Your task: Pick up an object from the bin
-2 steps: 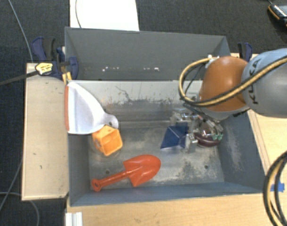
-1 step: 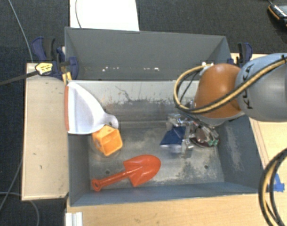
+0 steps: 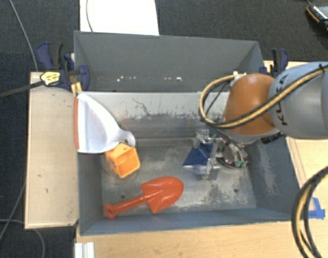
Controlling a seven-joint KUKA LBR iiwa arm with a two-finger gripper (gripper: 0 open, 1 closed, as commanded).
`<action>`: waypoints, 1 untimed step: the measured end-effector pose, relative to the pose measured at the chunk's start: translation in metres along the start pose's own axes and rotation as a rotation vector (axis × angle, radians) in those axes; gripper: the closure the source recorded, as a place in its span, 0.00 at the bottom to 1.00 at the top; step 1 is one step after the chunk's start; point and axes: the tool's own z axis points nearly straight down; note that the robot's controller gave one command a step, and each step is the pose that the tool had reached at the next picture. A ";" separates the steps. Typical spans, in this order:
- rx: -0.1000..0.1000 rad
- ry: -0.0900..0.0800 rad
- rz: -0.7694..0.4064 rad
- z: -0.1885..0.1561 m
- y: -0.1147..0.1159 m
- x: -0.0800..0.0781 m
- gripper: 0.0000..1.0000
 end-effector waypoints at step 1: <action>-0.001 0.003 -0.185 0.002 0.004 0.006 0.00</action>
Offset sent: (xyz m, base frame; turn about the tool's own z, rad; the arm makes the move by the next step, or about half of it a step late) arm -0.0037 -0.0058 0.0023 0.0797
